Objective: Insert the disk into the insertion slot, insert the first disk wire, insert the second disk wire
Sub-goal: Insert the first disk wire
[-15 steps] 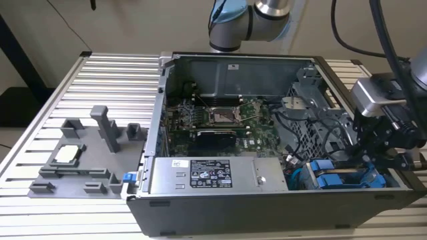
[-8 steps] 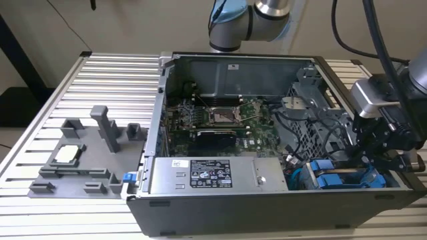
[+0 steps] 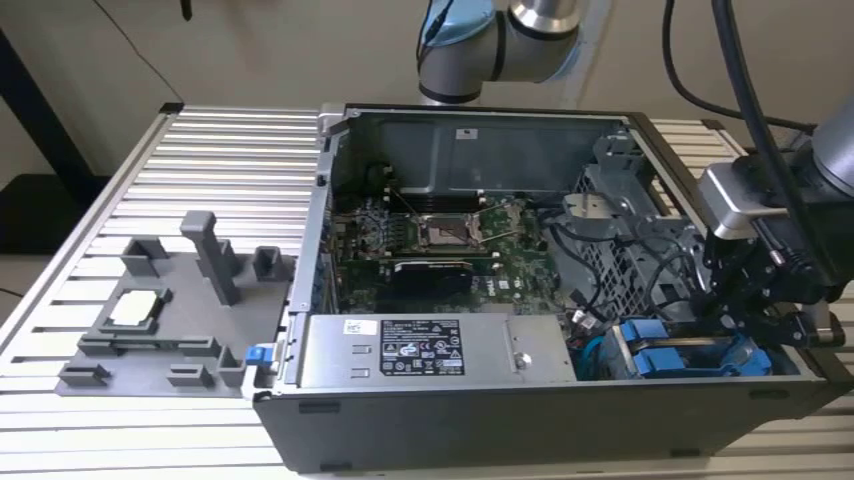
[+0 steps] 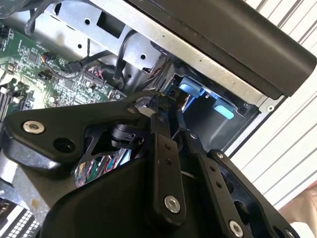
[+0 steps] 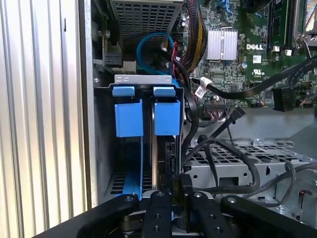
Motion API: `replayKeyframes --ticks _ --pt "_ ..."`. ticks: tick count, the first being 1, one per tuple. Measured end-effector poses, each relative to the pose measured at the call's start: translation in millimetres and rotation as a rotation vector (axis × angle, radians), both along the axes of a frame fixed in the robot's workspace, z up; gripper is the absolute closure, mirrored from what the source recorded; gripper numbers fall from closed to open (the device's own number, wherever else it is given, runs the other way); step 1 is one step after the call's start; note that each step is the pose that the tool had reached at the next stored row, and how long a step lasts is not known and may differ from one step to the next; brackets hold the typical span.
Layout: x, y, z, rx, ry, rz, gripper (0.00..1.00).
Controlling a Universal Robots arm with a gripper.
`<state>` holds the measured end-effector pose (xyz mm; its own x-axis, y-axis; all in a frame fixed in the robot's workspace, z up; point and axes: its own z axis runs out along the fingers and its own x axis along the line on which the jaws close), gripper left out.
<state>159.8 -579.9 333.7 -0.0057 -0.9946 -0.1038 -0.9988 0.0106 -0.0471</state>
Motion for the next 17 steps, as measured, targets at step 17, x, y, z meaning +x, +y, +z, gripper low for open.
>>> replayKeyframes --ticks 17 --pt "0.0 0.0 28.2 0.0003 0.0002 0.0 0.73"
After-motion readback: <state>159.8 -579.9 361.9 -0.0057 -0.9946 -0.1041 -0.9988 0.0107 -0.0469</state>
